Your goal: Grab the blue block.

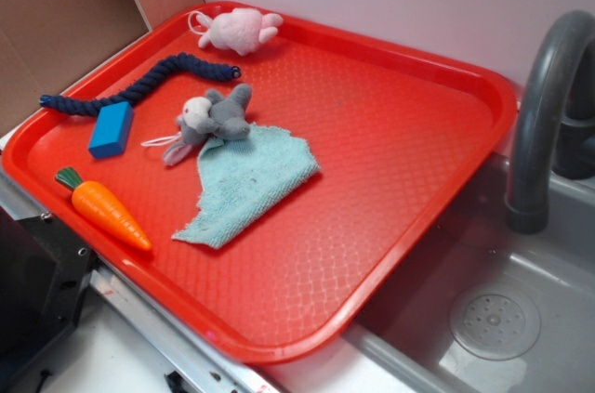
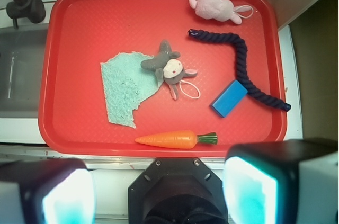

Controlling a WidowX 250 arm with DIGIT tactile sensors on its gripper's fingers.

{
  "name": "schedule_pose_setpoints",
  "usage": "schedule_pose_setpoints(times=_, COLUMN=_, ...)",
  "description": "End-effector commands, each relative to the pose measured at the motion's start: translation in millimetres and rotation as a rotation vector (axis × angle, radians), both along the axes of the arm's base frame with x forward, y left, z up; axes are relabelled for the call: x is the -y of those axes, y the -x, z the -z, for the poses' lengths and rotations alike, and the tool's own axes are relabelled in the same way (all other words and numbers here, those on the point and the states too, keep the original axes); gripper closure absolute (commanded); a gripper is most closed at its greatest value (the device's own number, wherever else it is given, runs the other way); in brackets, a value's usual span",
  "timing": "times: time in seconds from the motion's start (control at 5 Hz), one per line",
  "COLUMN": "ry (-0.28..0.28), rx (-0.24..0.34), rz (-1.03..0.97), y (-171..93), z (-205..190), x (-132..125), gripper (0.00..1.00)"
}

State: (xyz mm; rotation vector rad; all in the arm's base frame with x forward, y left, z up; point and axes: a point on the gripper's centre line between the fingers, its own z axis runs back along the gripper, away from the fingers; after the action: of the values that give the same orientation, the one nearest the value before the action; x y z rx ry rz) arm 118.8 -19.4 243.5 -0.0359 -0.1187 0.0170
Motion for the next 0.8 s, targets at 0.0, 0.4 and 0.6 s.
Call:
schedule_pose_setpoints(times=0.0, ry=0.000, rx=0.000, rz=0.000, y=0.0, z=0.0, x=0.0, gripper=0.00)
schedule_pose_setpoints(times=0.4, ry=0.021, rx=0.102, rz=-0.499, y=-11.7, z=26.0, x=-34.3, gripper=0.00)
schedule_pose_setpoints(times=0.6, ry=0.071, rx=0.211, rz=-0.746, y=-11.6, z=50.5, x=-55.2, gripper=0.00)
